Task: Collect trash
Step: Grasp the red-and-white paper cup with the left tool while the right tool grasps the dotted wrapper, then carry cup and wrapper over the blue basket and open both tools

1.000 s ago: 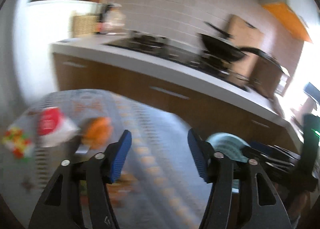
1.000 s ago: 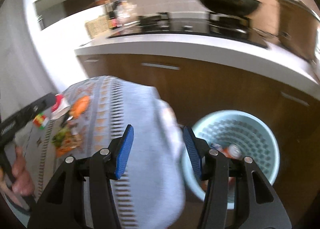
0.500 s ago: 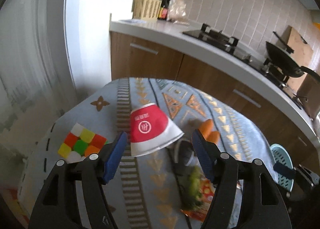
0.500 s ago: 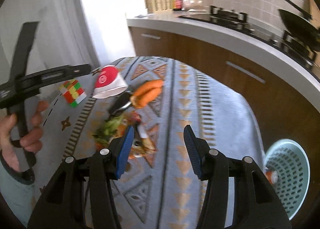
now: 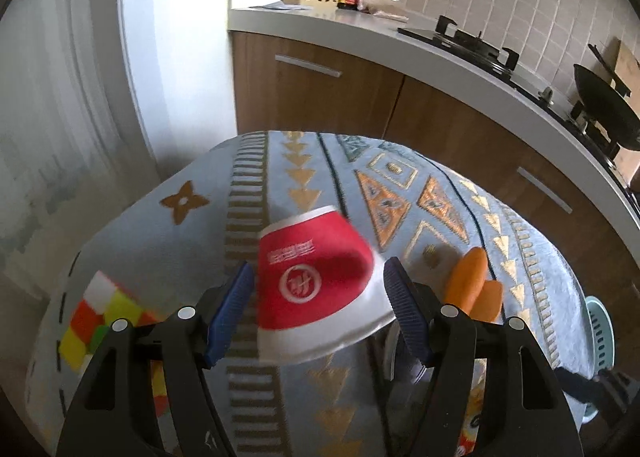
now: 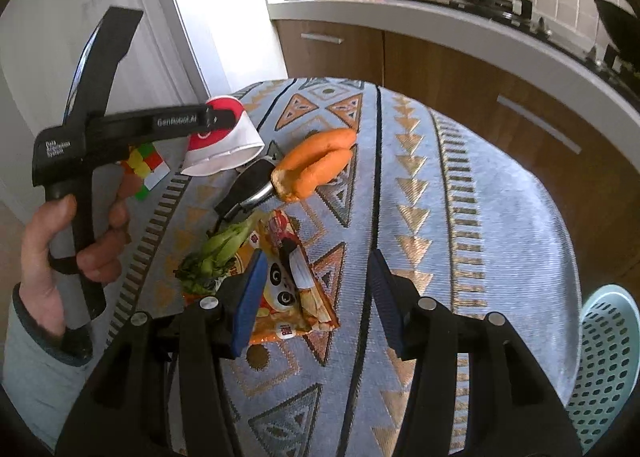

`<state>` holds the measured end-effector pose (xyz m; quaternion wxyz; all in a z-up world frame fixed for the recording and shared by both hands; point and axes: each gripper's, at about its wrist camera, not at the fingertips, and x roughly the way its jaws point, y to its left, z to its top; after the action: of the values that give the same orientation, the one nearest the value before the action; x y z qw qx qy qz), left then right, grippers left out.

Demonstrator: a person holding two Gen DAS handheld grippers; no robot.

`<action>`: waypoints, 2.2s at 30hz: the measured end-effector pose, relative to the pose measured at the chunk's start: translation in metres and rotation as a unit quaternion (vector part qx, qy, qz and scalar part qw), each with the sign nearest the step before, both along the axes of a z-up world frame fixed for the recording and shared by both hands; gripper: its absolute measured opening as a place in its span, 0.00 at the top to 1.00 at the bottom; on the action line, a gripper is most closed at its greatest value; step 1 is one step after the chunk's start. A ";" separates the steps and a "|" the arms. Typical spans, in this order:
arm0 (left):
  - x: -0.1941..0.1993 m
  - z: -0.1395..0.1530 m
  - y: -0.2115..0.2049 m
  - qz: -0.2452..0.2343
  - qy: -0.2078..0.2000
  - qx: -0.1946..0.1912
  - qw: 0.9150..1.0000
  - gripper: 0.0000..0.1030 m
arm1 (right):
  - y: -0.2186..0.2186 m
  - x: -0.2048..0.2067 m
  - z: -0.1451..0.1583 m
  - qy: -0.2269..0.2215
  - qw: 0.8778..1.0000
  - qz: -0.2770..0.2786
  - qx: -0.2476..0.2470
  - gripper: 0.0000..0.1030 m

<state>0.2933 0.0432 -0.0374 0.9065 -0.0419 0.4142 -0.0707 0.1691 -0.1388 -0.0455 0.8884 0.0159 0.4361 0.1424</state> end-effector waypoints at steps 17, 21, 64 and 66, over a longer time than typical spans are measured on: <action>0.007 -0.027 -0.010 -0.032 0.031 -0.044 0.998 0.41 | 0.021 0.020 -0.027 0.019 0.999 0.044 -0.019 0.42; 0.005 -0.030 -0.007 -0.053 0.038 -0.094 0.993 0.72 | 0.026 0.020 -0.030 0.018 0.998 0.057 -0.022 0.54; -0.164 0.043 -0.292 -0.367 -0.019 -0.108 0.924 0.84 | -0.276 -0.171 0.064 -0.110 0.935 -0.322 -0.097 0.92; -0.170 0.033 -0.312 -0.381 -0.007 -0.101 0.919 0.83 | -0.289 -0.175 0.055 -0.092 0.928 -0.344 -0.107 0.92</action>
<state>0.1237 -0.2692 -0.0046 0.8045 0.0287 0.3832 -0.4528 -0.0057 -0.4280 0.0097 0.9156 0.0564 0.3327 -0.2187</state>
